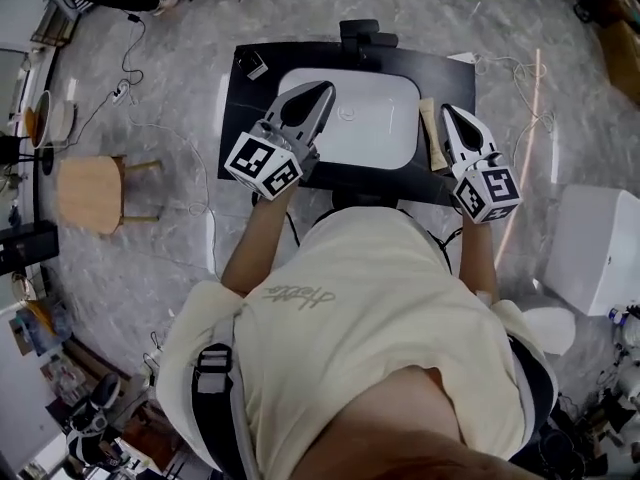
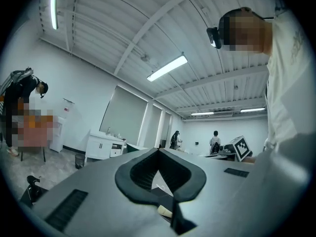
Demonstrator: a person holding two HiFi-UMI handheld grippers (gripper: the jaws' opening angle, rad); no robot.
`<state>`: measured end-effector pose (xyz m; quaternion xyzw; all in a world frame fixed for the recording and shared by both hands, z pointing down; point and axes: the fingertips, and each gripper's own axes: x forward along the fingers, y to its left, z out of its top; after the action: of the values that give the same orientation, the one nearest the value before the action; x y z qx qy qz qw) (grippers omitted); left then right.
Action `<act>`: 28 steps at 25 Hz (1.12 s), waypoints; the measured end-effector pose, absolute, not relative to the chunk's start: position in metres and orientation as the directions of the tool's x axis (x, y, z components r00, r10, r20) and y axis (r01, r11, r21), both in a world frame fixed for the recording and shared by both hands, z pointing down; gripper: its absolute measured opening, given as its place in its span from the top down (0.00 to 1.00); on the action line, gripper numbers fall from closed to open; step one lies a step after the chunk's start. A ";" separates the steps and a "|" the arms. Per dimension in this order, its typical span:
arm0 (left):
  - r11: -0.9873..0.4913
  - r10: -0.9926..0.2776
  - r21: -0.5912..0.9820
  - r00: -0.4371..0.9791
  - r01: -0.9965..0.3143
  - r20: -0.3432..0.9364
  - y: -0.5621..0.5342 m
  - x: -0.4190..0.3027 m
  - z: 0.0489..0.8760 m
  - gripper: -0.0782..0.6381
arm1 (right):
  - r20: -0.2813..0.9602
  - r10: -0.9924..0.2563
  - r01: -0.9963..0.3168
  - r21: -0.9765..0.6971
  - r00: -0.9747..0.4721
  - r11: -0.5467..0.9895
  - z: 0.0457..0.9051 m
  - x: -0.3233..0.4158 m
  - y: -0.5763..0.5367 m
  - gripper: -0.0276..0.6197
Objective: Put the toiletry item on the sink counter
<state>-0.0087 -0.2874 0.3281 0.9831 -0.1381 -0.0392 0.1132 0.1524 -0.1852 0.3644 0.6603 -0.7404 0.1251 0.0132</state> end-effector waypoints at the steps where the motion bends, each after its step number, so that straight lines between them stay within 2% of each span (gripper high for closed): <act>1: -0.937 -0.283 0.227 0.958 -0.265 -0.049 -0.289 -0.009 0.325 0.89 | 0.180 -0.974 -0.981 -0.163 -0.135 0.106 0.360 0.151 -0.185 0.96; 9: -0.946 -0.297 0.169 0.950 -0.278 -0.100 -0.298 -0.014 0.293 0.89 | 0.123 -0.983 -0.989 -0.073 -0.140 0.131 0.316 0.146 -0.188 0.96; 23: -0.958 -0.283 0.091 0.951 -0.273 -0.126 -0.287 -0.022 0.266 0.89 | 0.034 -0.991 -0.992 -0.013 -0.127 0.126 0.277 0.136 -0.179 0.96; 28: -0.957 -0.275 0.137 0.947 -0.254 -0.165 -0.289 -0.026 0.258 0.89 | 0.019 -0.994 -0.994 0.005 -0.109 0.109 0.271 0.133 -0.178 0.97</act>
<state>-0.0264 -0.2887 0.2579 0.9850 -0.1344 -0.0917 0.0570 0.1334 -0.1781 0.2714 0.6674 -0.7446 0.0043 0.0086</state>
